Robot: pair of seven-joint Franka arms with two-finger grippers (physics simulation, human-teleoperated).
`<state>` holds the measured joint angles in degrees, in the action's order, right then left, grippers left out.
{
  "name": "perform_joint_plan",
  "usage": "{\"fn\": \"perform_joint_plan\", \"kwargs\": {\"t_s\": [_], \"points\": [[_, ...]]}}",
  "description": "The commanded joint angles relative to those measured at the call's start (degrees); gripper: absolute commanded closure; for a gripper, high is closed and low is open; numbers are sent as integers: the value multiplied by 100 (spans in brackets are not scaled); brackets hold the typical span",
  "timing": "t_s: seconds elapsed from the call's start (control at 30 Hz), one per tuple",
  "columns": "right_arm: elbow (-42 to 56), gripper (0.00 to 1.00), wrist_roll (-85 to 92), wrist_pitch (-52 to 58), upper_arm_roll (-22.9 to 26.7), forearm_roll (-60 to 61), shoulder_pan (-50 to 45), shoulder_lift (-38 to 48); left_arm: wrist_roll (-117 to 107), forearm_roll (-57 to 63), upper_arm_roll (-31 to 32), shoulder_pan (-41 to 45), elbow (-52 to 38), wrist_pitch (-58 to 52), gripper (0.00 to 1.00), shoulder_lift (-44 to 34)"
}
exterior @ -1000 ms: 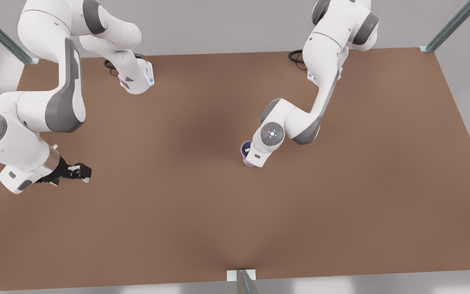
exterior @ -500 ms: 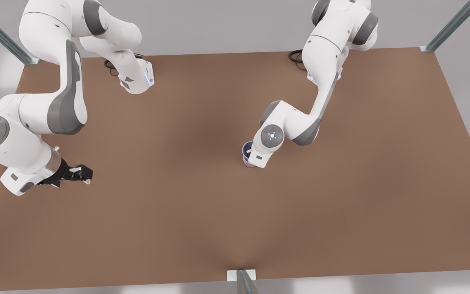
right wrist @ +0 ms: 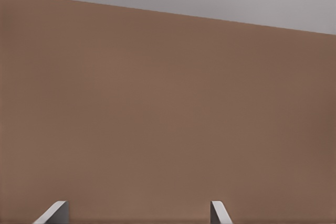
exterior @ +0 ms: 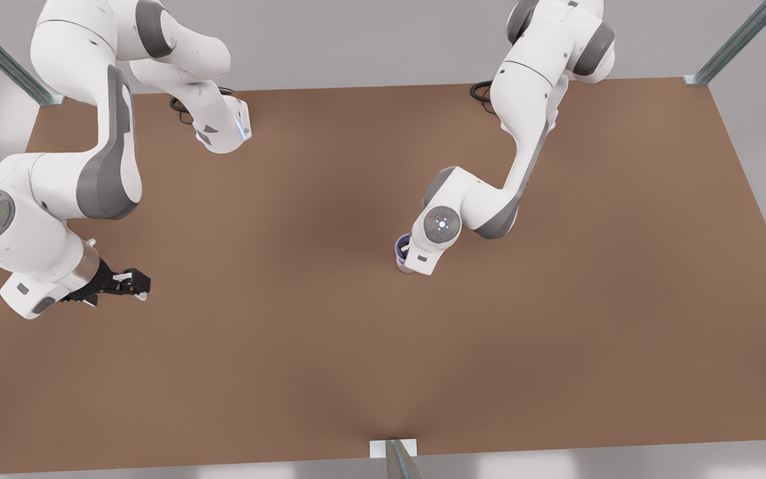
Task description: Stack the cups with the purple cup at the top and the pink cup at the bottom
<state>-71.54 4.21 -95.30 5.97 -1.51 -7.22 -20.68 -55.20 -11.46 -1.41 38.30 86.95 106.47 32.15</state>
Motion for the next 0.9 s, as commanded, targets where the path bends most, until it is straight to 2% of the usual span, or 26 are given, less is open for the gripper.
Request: {"fn": "perform_joint_plan", "kwargs": {"t_s": [0.0,0.2,0.23,0.27,0.3,0.43,0.47,0.5,0.53,0.6,0.7,0.73,0.77,0.8,0.87], "points": [[0,0,27,2,1,2,1,3,-122,3,0,-6,-3,23,67,-7],[0,0,27,-7,9,2,10,-6,-131,-5,0,-6,-11,14,67,-51],[0,0,36,2,9,2,1,-6,-131,-5,0,-6,-29,-3,62,-68],[0,0,45,2,9,10,1,-6,-122,-5,0,-6,-47,-47,35,-103],[0,0,10,2,9,10,1,-6,-113,-5,0,-6,-47,-83,0,-174],[9,0,1,2,1,10,-8,3,-175,-23,-9,2,-143,-425,0,-428],[9,0,1,-7,1,10,1,-6,-122,-5,-70,-6,-538,-1022,0,-437],[0,0,18,-7,1,2,1,-6,-52,47,-105,-260,-889,-1444,0,-446],[0,0,18,2,1,2,1,-6,728,319,-105,-744,-1408,-1857,0,-481],[0,0,27,2,1,2,1,-6,2874,856,-105,-1737,-1760,-2315,0,-595],[0,0,10,-7,1,10,1,-24,4499,1049,-167,-2634,-1673,-2394,0,-955],[0,0,1,-7,1,10,1,-33,5124,1164,-176,-2810,-1050,-2289,0,-1447],[0,0,1,2,1,10,1,-33,5651,1233,-193,-2836,-365,-1894,0,-1922],[0,0,1,-7,1,10,1,-33,5749,1357,-299,-2836,-73,-1779,0,-2151],[0,0,10,2,1,10,-8,-33,5731,1322,-290,-2836,-160,-1832,0,-2142]]}}
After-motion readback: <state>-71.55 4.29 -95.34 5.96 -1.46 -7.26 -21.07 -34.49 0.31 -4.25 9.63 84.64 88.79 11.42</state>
